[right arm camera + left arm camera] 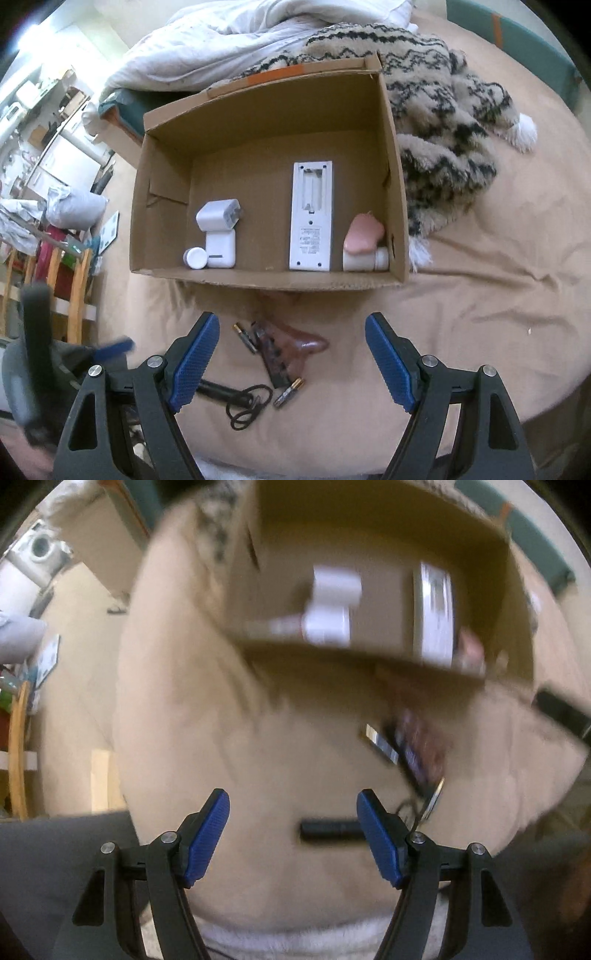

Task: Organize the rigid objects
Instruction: 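Open both grippers to release the items and withdraw from the box, then grasp the black flashlight with the left gripper while the right grasps an AA battery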

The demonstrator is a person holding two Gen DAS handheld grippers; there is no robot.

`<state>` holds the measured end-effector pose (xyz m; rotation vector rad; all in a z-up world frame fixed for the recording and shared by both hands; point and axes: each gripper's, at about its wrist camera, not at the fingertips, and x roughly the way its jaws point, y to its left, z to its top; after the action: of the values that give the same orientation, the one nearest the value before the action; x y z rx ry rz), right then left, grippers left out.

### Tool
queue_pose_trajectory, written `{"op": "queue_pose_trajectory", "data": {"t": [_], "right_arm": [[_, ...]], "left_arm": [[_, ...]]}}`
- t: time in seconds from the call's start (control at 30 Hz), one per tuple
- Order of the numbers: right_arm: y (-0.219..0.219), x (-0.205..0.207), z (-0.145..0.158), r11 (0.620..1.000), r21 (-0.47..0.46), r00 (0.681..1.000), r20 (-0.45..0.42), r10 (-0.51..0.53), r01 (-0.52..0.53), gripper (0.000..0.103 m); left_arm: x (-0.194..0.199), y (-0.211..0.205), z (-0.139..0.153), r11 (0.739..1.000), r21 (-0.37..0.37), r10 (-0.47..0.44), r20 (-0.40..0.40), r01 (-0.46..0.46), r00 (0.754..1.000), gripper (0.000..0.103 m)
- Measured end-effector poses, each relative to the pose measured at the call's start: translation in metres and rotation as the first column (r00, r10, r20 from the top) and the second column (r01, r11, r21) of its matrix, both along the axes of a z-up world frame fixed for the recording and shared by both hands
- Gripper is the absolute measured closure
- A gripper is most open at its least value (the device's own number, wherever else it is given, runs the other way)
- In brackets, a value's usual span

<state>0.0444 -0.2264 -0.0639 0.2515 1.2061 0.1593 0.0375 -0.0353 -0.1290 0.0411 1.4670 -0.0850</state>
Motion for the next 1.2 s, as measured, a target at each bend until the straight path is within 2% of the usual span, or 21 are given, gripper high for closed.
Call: {"op": "queue_pose_trajectory", "data": {"t": [0.17,0.27,0.4,0.43,0.6,0.73,0.87,0.93,1.03,1.2], "right_arm": [[0.003,-0.003,0.0,1.0,0.004,1.0,0.004,0.004,-0.004,0.017],[0.0,-0.001,-0.001,1.0,0.007,1.0,0.001,-0.005,0.005,0.017],[-0.004,0.0,-0.001,1.0,0.019,1.0,-0.001,-0.018,0.018,0.017],[-0.004,0.001,-0.001,1.0,0.021,1.0,0.0,-0.019,0.019,0.017],[0.001,0.003,-0.001,1.0,0.024,1.0,0.002,-0.011,0.011,0.017],[0.005,0.004,-0.004,1.0,0.015,1.0,-0.006,0.0,0.0,0.017],[0.007,0.005,-0.004,1.0,0.011,1.0,-0.009,0.003,-0.003,0.017],[0.007,0.005,-0.003,1.0,0.01,1.0,-0.004,0.004,-0.004,0.017],[0.008,0.006,-0.003,1.0,0.008,1.0,-0.005,0.004,-0.004,0.017],[0.008,0.006,-0.006,1.0,0.002,1.0,-0.018,0.012,-0.012,0.017]], "left_arm": [[-0.008,-0.007,-0.042,0.999,0.003,0.05,-0.115,-0.05,0.992,0.034],[-0.009,-0.012,-0.04,0.994,-0.076,0.063,-0.114,-0.072,0.991,0.034],[-0.013,-0.021,-0.038,0.992,-0.106,0.056,-0.122,-0.069,0.991,0.033],[-0.015,-0.024,-0.039,0.991,-0.111,0.056,-0.131,-0.071,0.99,0.029],[-0.022,-0.036,-0.051,0.997,-0.059,0.045,-0.142,-0.053,0.989,0.025],[-0.023,-0.038,-0.056,0.995,-0.063,0.066,-0.15,-0.077,0.986,0.022],[-0.025,-0.041,-0.061,0.996,-0.04,0.079,-0.137,-0.085,0.987,0.015],[-0.031,-0.049,-0.068,0.998,-0.004,0.055,-0.154,-0.057,0.986,0.015],[-0.035,-0.06,-0.073,0.999,0.05,0.017,-0.125,-0.011,0.992,0.014],[-0.028,-0.058,-0.069,0.999,0.033,0.027,-0.096,-0.024,0.995,0.017]]}}
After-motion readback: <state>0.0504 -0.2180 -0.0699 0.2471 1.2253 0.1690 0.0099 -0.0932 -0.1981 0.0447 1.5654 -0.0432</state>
